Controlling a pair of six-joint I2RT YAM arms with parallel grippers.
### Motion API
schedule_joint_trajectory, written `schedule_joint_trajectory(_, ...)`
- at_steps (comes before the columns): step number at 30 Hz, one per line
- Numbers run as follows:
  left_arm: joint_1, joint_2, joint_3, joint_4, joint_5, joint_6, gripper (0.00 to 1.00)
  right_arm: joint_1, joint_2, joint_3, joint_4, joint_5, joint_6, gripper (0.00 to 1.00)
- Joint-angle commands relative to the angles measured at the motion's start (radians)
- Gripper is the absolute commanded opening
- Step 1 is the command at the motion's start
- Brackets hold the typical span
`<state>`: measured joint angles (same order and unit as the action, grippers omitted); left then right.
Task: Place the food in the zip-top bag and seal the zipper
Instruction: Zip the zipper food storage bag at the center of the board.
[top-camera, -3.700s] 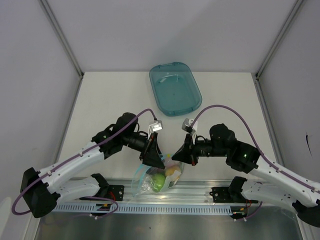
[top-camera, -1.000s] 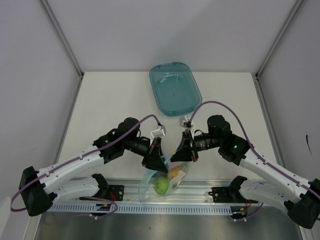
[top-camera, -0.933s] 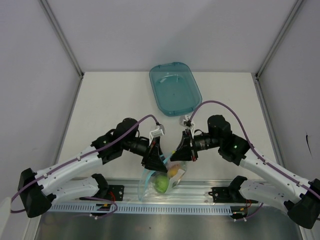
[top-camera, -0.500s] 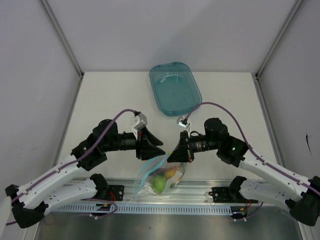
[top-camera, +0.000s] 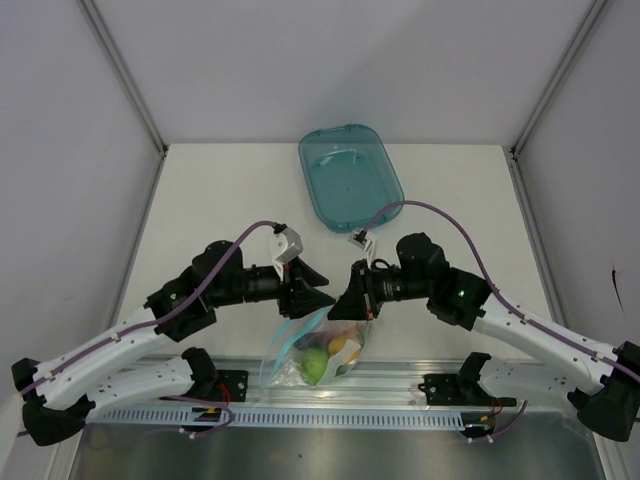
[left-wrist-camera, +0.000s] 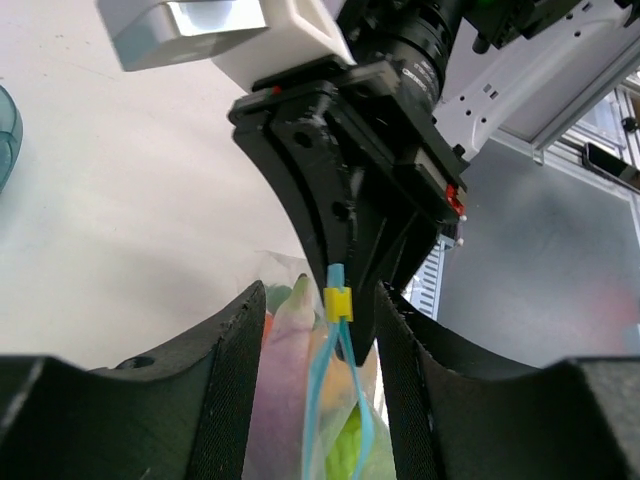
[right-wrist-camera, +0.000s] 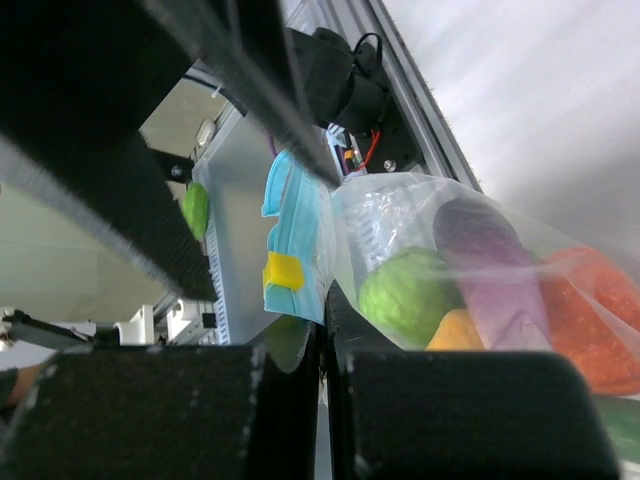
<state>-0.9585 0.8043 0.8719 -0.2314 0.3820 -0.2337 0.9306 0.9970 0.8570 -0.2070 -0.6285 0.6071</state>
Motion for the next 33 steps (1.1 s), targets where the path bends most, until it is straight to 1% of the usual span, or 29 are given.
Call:
schedule_joint_trajectory(1, -0.034, -0.014, 0.039, -0.012, -0.064, 0.051, 0.52, 0.005, 0.008, 0.06, -0.014, 0.053, 0.049, 0.0)
schedule_joint_trajectory(5, -0.046, -0.025, 0.026, -0.013, -0.086, 0.057, 0.53, 0.005, 0.012, 0.068, -0.025, 0.062, 0.059, 0.0)
schedule_joint_trajectory(14, -0.074, -0.01, 0.007, -0.017, -0.124, 0.068, 0.41, 0.017, 0.006, 0.077, -0.034, 0.079, 0.069, 0.0)
schedule_joint_trajectory(18, -0.08, 0.007, 0.021, -0.019, -0.121, 0.071, 0.41, 0.02, 0.008, 0.08, -0.035, 0.081, 0.066, 0.0)
schedule_joint_trajectory(22, -0.088, 0.024, 0.024, -0.02, -0.121, 0.074, 0.47, 0.024, 0.006, 0.082, -0.032, 0.079, 0.063, 0.0)
schedule_joint_trajectory(25, -0.091, 0.032, 0.021, -0.017, -0.121, 0.073, 0.45, 0.024, 0.008, 0.08, -0.032, 0.073, 0.059, 0.0)
schedule_joint_trajectory(26, -0.091, 0.035, 0.021, -0.019, -0.123, 0.073, 0.39, 0.025, 0.006, 0.08, -0.032, 0.072, 0.057, 0.0)
schedule_joint_trajectory(28, -0.091, 0.035, 0.022, -0.022, -0.123, 0.074, 0.3, 0.025, 0.006, 0.08, -0.035, 0.073, 0.056, 0.0)
schedule_joint_trajectory(29, -0.091, 0.035, 0.021, -0.022, -0.126, 0.074, 0.22, 0.025, 0.003, 0.082, -0.035, 0.073, 0.053, 0.0)
schedule_joint_trajectory(31, -0.091, 0.03, 0.022, -0.029, -0.132, 0.071, 0.15, 0.028, -0.001, 0.082, -0.042, 0.084, 0.04, 0.0)
schedule_joint_trajectory(32, -0.091, 0.027, 0.021, -0.034, -0.144, 0.07, 0.06, 0.028, -0.004, 0.082, -0.045, 0.088, 0.036, 0.0)
schedule_joint_trajectory(33, -0.091, 0.026, 0.022, -0.037, -0.144, 0.07, 0.01, 0.031, -0.012, 0.08, -0.048, 0.096, 0.03, 0.0)
